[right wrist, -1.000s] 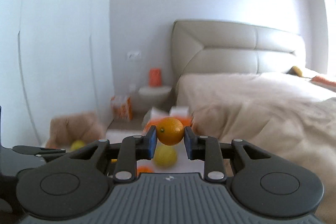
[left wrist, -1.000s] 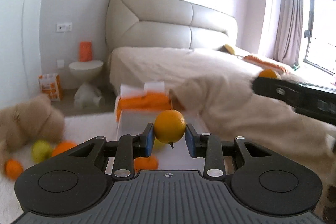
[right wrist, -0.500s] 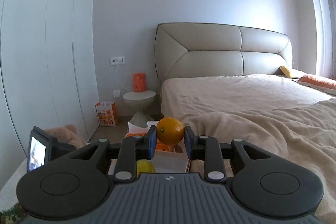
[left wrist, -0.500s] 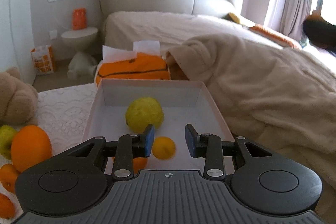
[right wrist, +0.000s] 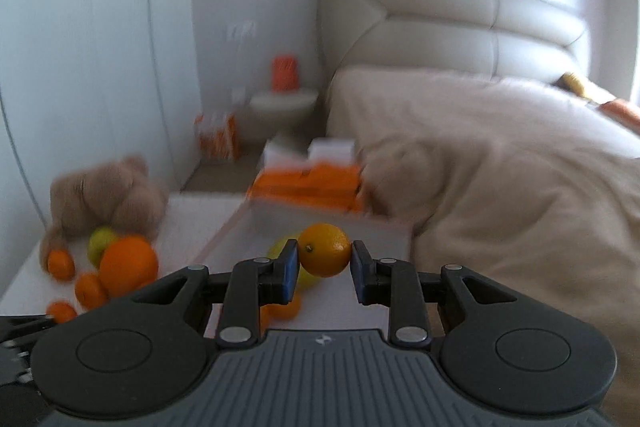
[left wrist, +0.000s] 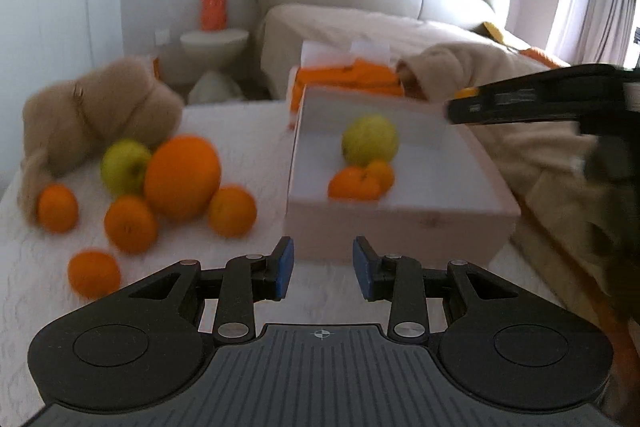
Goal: Organize fruits
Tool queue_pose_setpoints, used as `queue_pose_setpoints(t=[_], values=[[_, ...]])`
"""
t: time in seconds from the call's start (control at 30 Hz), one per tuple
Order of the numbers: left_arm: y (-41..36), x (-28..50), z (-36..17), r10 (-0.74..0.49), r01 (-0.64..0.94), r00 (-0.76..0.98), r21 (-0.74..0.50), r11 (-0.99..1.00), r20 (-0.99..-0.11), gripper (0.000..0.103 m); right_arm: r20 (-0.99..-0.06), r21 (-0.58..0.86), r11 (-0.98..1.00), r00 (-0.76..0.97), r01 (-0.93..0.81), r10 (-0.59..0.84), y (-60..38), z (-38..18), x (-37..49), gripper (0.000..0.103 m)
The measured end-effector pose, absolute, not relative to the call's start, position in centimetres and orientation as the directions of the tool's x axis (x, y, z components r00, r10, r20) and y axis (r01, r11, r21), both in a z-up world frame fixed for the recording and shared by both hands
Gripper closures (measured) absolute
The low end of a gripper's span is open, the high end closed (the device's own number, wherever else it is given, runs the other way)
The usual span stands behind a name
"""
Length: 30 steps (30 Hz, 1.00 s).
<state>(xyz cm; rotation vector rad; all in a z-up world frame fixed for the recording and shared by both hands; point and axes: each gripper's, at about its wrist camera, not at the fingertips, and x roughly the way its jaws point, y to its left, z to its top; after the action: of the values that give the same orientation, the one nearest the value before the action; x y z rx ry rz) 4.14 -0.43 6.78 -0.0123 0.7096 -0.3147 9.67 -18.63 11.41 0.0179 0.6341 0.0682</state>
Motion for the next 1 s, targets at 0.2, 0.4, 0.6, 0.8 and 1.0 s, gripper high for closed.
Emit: queue_pose_setpoints(t=[0.2, 0.4, 0.6, 0.8, 1.0], values=[[1.0, 3.3, 5.8, -0.293, 0.291, 0.706, -0.113, 0.950, -0.645, 0.066, -0.709, 0.085, 0.995, 0.698, -0.057, 0.101, -17.8, 7.6, 13.1, 0.074], [1.8, 3.6, 4.3, -0.286, 0.287, 0.688, -0.112, 0.951, -0.666, 0.066, -0.751, 0.046, 0.999, 0.659, -0.017, 0.045, -17.5, 5.6, 12.5, 0.061], [2.2, 3.6, 3.5, -0.305, 0.300, 0.683, -0.126, 0.946, -0.664, 0.066, -0.666, 0.066, 0.998, 0.746, 0.018, 0.031, -17.5, 6.4, 7.2, 0.060], [3.6, 3.3, 4.6, -0.268, 0.271, 0.761, -0.086, 0.959, -0.591, 0.065, -0.549, 0.071, 0.997, 0.835, -0.004, 0.042, -16.8, 6.1, 1.3, 0.050], [7.9, 3.8, 5.1, -0.059, 0.075, 0.833, 0.006, 0.997, -0.551, 0.065, -0.558, 0.051, 0.991, 0.819, -0.127, 0.134, -13.1, 5.0, 1.2, 0.050]])
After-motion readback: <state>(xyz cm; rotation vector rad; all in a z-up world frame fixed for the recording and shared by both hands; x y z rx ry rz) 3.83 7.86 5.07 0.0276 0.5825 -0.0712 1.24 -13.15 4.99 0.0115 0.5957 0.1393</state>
